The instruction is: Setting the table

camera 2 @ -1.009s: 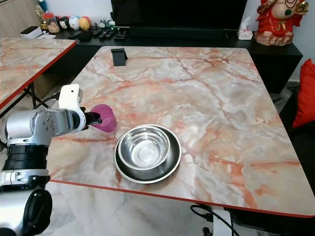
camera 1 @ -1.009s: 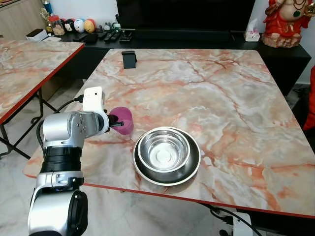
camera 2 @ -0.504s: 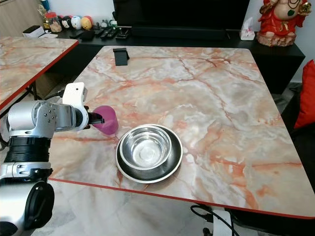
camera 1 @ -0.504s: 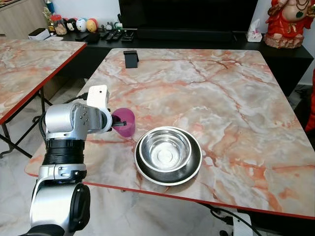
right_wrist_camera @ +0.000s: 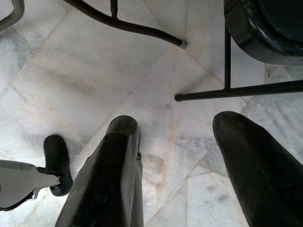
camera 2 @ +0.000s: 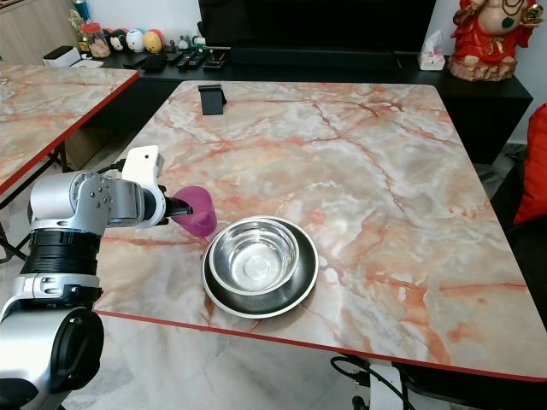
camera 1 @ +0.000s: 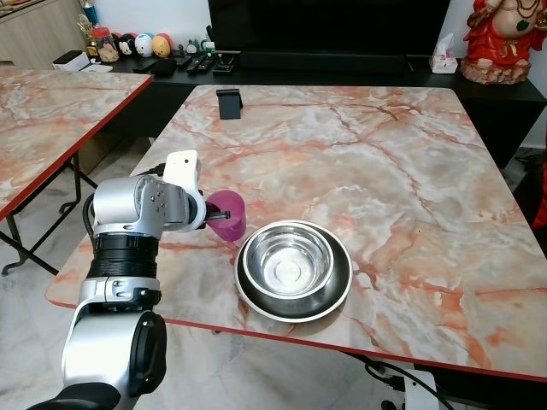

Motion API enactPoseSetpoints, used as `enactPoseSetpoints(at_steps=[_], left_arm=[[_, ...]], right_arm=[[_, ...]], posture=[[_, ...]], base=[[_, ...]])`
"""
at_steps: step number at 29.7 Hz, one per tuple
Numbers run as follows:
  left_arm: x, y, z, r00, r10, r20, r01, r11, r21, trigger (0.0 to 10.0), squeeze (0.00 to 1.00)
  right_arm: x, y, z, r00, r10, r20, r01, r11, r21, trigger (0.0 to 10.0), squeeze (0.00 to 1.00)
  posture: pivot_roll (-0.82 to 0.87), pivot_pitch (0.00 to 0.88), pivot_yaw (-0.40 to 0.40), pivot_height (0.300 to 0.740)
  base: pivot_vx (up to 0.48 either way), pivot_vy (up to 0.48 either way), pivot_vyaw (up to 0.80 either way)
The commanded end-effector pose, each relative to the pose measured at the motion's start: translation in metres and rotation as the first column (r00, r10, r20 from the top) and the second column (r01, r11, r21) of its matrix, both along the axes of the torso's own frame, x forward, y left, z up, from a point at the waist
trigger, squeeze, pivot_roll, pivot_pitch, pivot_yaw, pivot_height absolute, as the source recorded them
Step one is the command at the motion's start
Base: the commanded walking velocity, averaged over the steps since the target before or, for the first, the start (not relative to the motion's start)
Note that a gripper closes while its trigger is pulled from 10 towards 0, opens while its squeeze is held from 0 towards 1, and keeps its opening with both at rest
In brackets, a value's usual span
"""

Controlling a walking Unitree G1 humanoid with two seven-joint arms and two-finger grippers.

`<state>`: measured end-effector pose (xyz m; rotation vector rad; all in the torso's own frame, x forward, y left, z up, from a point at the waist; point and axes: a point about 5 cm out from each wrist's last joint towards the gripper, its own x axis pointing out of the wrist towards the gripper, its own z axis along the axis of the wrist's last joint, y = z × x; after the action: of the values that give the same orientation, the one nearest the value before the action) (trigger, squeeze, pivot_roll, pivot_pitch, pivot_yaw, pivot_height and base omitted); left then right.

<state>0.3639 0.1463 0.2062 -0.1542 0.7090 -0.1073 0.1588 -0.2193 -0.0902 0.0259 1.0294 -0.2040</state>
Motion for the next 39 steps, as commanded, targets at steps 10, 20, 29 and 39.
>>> enactPoseSetpoints(at_steps=[10, 20, 29, 39], left_arm=[[0.002, 0.003, -0.003, 1.000, 0.019, -0.021, -0.018, 0.999, 0.052, 10.0, 0.00], [0.003, 0.005, -0.010, 0.998, 0.052, -0.033, -0.050, 0.998, 0.048, 10.0, 0.00], [0.004, 0.005, -0.009, 0.998, 0.065, -0.021, -0.064, 0.997, 0.037, 10.0, 0.24], [0.005, 0.005, -0.009, 0.997, 0.075, -0.023, -0.074, 0.997, 0.028, 10.0, 0.87]], right_arm=[[-0.002, 0.003, -0.001, 1.000, -0.003, -0.010, 0.003, 1.000, 0.008, 10.0, 0.00], [-0.001, 0.003, -0.001, 1.000, -0.002, -0.011, 0.003, 1.000, 0.008, 10.0, 0.00], [-0.001, 0.002, -0.001, 1.000, -0.001, -0.012, 0.001, 1.000, 0.008, 10.0, 0.00], [-0.001, 0.003, -0.001, 1.000, -0.005, -0.011, 0.005, 1.000, 0.009, 10.0, 0.00]], posture=[[0.16, 0.000, 0.026, 0.707], [0.15, 0.000, 0.024, 0.707], [0.15, 0.000, 0.021, 0.707], [0.15, 0.000, 0.024, 0.707]], base=[[0.000, 0.000, 0.00], [0.000, 0.000, 0.00], [0.000, 0.000, 0.00], [0.000, 0.000, 0.00]])
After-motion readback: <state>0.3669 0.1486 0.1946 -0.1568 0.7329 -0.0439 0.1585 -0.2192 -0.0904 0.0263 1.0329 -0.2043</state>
